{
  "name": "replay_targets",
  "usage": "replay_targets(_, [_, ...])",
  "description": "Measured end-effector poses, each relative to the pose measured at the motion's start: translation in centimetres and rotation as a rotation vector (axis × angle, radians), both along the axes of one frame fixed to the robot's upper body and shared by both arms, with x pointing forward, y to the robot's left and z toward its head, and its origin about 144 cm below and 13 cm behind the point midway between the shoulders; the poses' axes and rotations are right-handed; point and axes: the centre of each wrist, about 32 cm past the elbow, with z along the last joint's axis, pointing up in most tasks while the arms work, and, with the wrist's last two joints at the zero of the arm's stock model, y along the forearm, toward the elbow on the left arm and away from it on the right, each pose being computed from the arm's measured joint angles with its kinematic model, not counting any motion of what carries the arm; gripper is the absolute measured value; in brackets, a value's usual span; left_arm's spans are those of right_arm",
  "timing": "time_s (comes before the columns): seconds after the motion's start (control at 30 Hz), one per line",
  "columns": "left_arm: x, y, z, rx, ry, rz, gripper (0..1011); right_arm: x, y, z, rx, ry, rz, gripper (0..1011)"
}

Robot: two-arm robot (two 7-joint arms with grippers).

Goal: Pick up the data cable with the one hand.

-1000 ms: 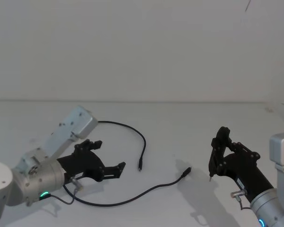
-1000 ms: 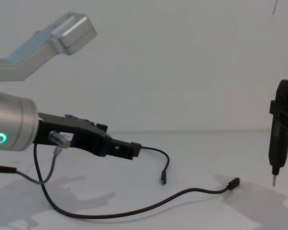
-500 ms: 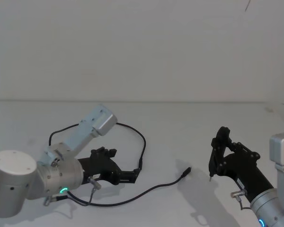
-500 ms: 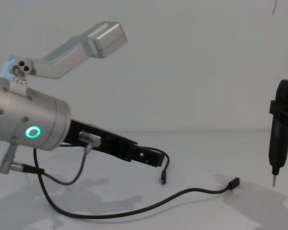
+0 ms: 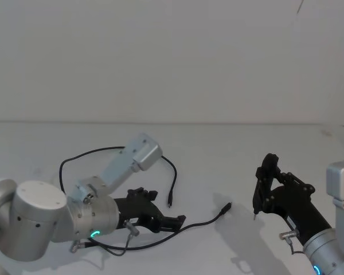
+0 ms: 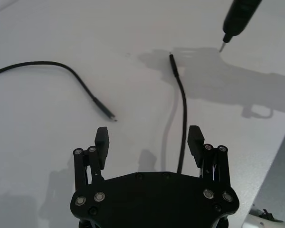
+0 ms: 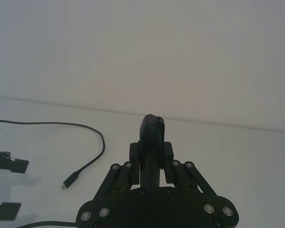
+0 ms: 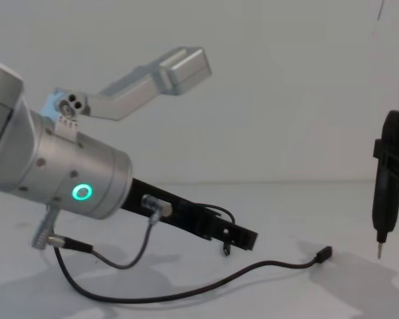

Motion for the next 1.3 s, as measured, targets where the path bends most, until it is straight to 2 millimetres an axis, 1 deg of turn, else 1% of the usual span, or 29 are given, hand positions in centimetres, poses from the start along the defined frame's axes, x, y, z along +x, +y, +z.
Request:
replay_targets(0.43, [0.3,-1.9,-0.7,0.023,0.017,-0.04,1001,0.0,0.0,0.0,0.0,0.0,0.0,279])
replay_targets(0.9, [0.8,-3.7,-1.8,0.065,0.02,-0.026,1001,0.0,0.0,0.0,0.0,0.0,0.0,279])
replay_targets(1.1, [0.9,-4.0,-2.1,0.073,0.02,-0.023,906,0.0,0.0,0.0,0.0,0.0,0.0,279])
replay_targets(1.17, [0.9,-4.1,-2.1,0.077,0.02,-0.022,853,0.0,0.0,0.0,0.0,0.0,0.0,279])
replay_targets(1.2, [0.9,-4.1,-2.2,0.078,0.02,-0.022,802,0.0,0.0,0.0,0.0,0.0,0.0,279])
replay_targets(1.3, [0.9,-4.2,-2.2,0.08,0.02,-0.021,750,0.0,0.0,0.0,0.0,0.0,0.0,279])
